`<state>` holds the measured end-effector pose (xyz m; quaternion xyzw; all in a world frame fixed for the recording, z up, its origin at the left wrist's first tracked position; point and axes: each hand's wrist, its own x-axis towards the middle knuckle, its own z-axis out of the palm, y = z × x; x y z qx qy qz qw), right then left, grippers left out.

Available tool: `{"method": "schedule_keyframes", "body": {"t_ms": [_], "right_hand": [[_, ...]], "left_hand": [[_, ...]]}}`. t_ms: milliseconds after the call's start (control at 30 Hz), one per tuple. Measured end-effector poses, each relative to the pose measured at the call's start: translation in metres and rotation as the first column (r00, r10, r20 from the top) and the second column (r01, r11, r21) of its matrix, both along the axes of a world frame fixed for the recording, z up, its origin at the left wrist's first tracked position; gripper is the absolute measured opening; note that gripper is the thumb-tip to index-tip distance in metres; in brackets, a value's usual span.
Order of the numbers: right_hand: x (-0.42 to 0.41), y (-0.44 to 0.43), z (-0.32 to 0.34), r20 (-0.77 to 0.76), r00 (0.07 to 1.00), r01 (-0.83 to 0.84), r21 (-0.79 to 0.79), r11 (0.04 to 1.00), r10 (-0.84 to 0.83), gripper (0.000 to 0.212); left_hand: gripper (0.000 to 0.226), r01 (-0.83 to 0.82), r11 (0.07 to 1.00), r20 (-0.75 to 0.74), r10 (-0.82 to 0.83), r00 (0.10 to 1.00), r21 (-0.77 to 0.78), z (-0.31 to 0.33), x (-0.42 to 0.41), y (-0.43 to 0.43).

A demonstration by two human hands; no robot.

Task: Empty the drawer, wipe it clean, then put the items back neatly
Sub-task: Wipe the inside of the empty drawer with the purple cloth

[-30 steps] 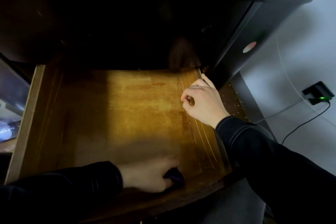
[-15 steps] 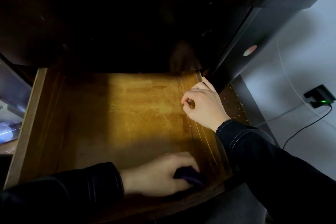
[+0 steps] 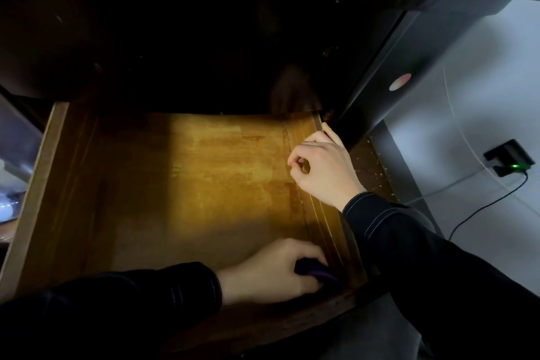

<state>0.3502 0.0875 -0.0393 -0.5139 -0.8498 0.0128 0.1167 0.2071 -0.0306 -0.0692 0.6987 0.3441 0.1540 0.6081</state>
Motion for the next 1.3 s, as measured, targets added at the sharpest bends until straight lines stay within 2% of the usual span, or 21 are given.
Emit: {"method": "schedule_keyframes", "body": {"t_ms": [67, 133, 200, 267, 333, 367, 467, 533, 600, 667, 733, 767, 867, 900, 967, 1067, 1100, 1133, 1233, 1300], "right_hand": [[-0.001, 0.0, 0.002, 0.001, 1.0, 0.001, -0.008, 1.0, -0.001, 0.013], [-0.001, 0.0, 0.003, 0.004, 1.0, -0.002, -0.01, 1.0, 0.002, 0.013], [-0.001, 0.0, 0.003, 0.0, 1.0, -0.005, -0.007, 1.0, 0.005, 0.014], [0.0, 0.0, 0.002, -0.002, 1.0, -0.006, -0.009, 1.0, 0.006, 0.013], [0.0, 0.001, 0.001, -0.009, 1.0, -0.008, -0.009, 1.0, 0.008, 0.014], [0.0, 0.001, 0.001, -0.012, 1.0, -0.007, -0.01, 1.0, 0.007, 0.013], [0.0, 0.0, 0.003, -0.006, 1.0, -0.002, -0.015, 1.0, 0.002, 0.013], [-0.001, 0.0, 0.003, -0.006, 1.0, -0.004, -0.012, 1.0, 0.004, 0.014], [-0.001, 0.001, 0.002, -0.006, 1.0, 0.001, -0.01, 1.0, -0.001, 0.014], [0.0, 0.001, 0.001, -0.007, 1.0, 0.003, -0.012, 1.0, -0.003, 0.014], [0.0, 0.001, 0.002, -0.003, 1.0, 0.001, -0.017, 1.0, -0.001, 0.013], [-0.001, 0.0, 0.002, -0.003, 1.0, 0.002, -0.019, 1.0, -0.002, 0.013], [-0.001, -0.001, 0.005, -0.004, 1.0, 0.0, -0.024, 1.0, 0.0, 0.013], [-0.001, -0.001, 0.005, -0.006, 1.0, 0.0, -0.024, 1.0, 0.0, 0.013], [0.0, 0.0, 0.003, -0.017, 1.0, 0.0, -0.021, 1.0, 0.0, 0.012], [0.0, 0.001, 0.001, -0.033, 0.999, -0.001, -0.015, 1.0, 0.001, 0.013], [0.0, 0.001, 0.0, -0.036, 0.999, -0.001, -0.015, 1.0, 0.0, 0.012], [0.0, 0.001, 0.0, -0.04, 0.999, -0.001, -0.014, 1.0, 0.001, 0.012], [0.0, 0.0, 0.001, -0.034, 0.999, 0.001, -0.009, 1.0, -0.001, 0.013], [-0.001, 0.0, 0.002, -0.025, 1.0, 0.0, -0.01, 1.0, 0.0, 0.013]], "left_hand": [[0.021, 0.023, 1.0, -0.184, -0.023, 0.983, -0.002, -0.007, 0.002, 0.001], [0.022, 0.031, 0.997, -0.311, -0.006, 0.95, 0.077, -0.008, 0.005, 0.0], [0.021, -0.006, 0.993, -0.221, 0.033, 0.975, 0.122, -0.005, 0.009, -0.001], [0.017, -0.052, 0.998, -0.009, 0.052, 0.999, 0.023, 0.0, 0.011, -0.002], [0.017, -0.065, 0.998, 0.061, 0.066, 0.996, -0.012, 0.003, 0.012, -0.002], [0.016, -0.067, 0.998, 0.019, 0.067, 0.998, 0.01, 0.002, 0.012, -0.001], [0.02, -0.041, 0.999, -0.232, 0.042, 0.972, 0.011, -0.008, 0.012, 0.002], [0.022, -0.056, 0.998, -0.281, 0.062, 0.958, 0.028, -0.009, 0.013, 0.0], [0.019, -0.082, 0.993, -0.168, 0.095, 0.981, 0.083, -0.002, 0.018, -0.003], [0.019, -0.102, 0.994, 0.008, 0.101, 0.995, 0.038, 0.006, 0.02, -0.004], [0.014, -0.103, 0.995, 0.059, 0.104, 0.993, -0.016, 0.007, 0.018, -0.001], [0.012, -0.095, 0.995, 0.011, 0.096, 0.995, -0.024, 0.004, 0.016, 0.001], [0.014, -0.028, 0.999, -0.273, 0.018, 0.962, -0.034, -0.005, 0.01, 0.002], [0.014, -0.017, 0.999, -0.296, 0.006, 0.955, -0.037, -0.006, 0.008, 0.001], [0.014, -0.01, 1.0, -0.187, 0.006, 0.982, -0.024, -0.001, 0.005, 0.001], [0.015, 0.016, 0.996, 0.094, -0.007, 0.996, -0.091, 0.009, -0.001, 0.002], [0.015, 0.014, 0.995, 0.116, -0.003, 0.993, -0.094, 0.009, -0.002, 0.002], [0.014, 0.006, 0.996, 0.079, 0.001, 0.997, -0.088, 0.007, -0.002, 0.001], [0.016, 0.031, 0.997, -0.238, -0.049, 0.97, -0.077, -0.005, 0.0, 0.002], [0.017, 0.049, 0.994, -0.334, -0.079, 0.939, -0.098, -0.01, 0.001, 0.004]]}}
